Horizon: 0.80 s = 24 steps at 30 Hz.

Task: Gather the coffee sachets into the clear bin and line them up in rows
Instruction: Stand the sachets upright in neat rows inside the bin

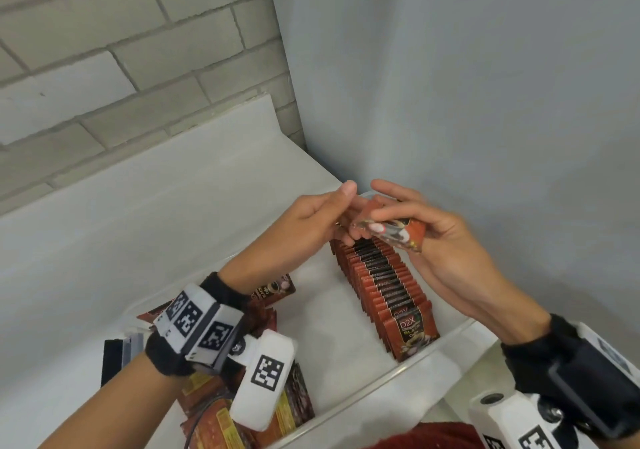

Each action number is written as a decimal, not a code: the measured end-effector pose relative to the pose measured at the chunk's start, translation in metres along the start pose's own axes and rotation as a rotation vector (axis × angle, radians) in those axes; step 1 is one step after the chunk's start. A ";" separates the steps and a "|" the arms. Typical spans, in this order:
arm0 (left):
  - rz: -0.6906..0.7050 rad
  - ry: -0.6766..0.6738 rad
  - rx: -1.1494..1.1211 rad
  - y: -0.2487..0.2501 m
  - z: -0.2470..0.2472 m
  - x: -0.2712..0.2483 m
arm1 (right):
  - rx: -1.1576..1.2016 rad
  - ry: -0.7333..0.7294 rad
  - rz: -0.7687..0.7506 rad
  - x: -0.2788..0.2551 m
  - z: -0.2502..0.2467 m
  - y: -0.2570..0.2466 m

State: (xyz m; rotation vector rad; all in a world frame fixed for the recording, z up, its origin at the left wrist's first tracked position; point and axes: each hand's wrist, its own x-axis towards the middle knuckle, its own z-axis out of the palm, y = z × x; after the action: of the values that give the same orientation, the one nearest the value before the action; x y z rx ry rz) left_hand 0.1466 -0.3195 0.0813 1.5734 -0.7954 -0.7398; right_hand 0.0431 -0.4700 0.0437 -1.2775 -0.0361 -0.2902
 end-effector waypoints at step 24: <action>0.065 0.140 0.150 0.023 0.003 -0.008 | -0.410 0.026 0.156 -0.002 -0.004 -0.045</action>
State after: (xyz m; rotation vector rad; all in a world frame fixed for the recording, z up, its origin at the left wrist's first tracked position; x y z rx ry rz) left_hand 0.1376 -0.3163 0.1036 1.7049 -0.8093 -0.5262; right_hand 0.0304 -0.4853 0.0844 -1.6734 0.1517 -0.1842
